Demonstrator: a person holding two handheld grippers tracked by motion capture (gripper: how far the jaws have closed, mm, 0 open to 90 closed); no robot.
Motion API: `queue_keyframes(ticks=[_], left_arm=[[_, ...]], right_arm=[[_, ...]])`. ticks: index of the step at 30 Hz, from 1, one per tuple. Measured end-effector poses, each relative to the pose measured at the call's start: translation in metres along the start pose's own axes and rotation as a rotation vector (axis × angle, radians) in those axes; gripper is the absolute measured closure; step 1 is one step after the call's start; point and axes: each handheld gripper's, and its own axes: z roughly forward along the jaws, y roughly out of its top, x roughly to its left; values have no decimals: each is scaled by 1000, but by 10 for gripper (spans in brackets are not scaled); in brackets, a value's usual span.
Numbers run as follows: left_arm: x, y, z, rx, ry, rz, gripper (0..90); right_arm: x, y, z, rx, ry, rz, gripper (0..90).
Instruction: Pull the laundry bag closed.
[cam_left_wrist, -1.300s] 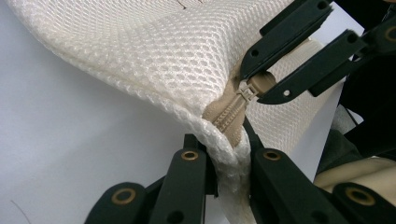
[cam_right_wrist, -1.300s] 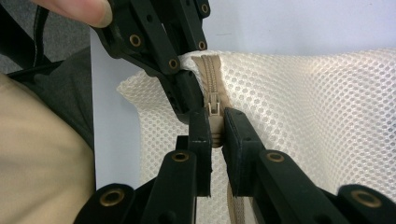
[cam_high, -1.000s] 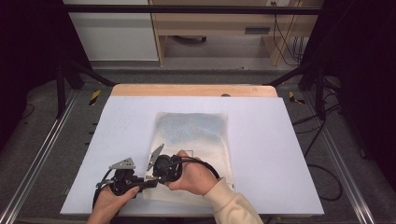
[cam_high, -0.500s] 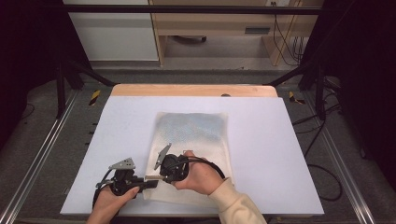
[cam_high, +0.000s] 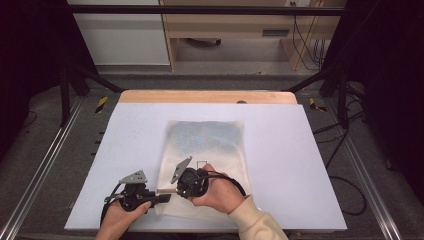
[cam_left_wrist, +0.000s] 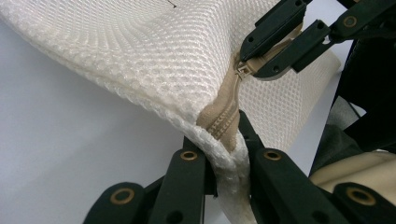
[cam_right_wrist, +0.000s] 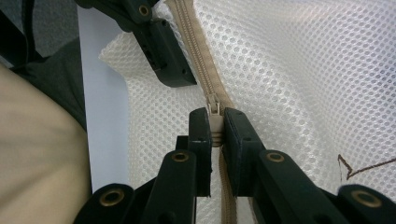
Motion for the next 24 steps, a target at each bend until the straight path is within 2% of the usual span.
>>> queue_keyframes(ticks=[7,9,12,15,24], left_arm=[[-3,0,2,-9,0,3,846],[-5,0,4,-8,3,7,846],[-7,0,4,-9,3,12,846],[-10,0,6,-2,5,22,845],[-11,0,6,-9,6,28,844]], right_arm=[[2,-6,-1,-32,-8,13,819],[1,-7,-2,-30,-12,-3,819],[2,-9,-2,-33,-17,12,819],[3,-12,-3,-29,-21,-2,819],[6,-15,-5,-53,-28,8,819]])
